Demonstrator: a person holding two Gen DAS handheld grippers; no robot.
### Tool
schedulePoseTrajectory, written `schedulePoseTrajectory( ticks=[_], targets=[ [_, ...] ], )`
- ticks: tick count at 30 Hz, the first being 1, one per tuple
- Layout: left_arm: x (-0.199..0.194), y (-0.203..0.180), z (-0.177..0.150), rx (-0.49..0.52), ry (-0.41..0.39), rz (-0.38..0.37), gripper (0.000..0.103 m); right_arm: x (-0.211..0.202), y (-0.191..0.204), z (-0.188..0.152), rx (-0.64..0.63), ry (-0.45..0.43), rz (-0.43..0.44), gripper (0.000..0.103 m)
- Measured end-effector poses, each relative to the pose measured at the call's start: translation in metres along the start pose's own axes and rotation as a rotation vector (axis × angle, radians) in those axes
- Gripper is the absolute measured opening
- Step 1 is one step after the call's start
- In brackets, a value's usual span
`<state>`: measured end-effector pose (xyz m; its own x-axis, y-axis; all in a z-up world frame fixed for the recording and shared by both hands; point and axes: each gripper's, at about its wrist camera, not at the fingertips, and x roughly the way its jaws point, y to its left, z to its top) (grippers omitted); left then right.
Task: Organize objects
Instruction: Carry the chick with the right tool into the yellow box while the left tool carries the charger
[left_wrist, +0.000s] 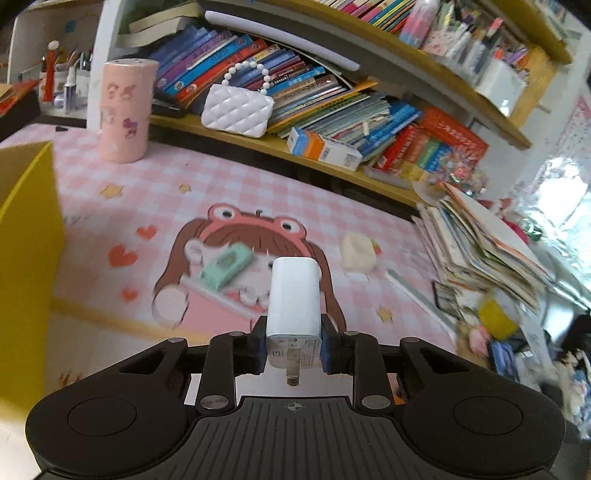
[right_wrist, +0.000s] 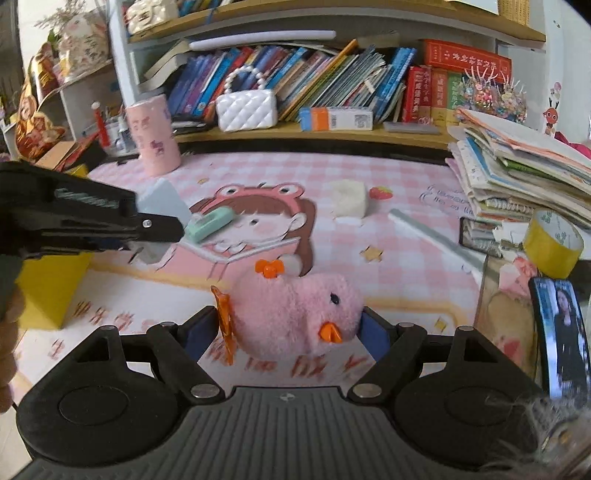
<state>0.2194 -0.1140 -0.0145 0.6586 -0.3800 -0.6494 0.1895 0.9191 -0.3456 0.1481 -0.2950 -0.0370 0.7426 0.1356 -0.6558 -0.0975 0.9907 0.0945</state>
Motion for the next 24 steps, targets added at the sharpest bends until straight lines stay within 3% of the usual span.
schedulePoseTrajectory(
  ticks=[6, 17, 24],
  targets=[
    [-0.044, 0.026, -0.030, -0.008, 0.017, -0.018, 0.025, -0.015, 0.040, -0.019, -0.037, 0.027, 0.007, 0.080],
    [-0.117, 0.087, -0.063, -0.079, -0.022, 0.001, 0.025, -0.037, 0.126, -0.037, -0.118, 0.022, 0.052, 0.080],
    [-0.161, 0.139, -0.090, -0.159, -0.035, 0.066, 0.025, -0.049, 0.180, -0.052, -0.179, 0.029, 0.110, 0.080]
  ],
)
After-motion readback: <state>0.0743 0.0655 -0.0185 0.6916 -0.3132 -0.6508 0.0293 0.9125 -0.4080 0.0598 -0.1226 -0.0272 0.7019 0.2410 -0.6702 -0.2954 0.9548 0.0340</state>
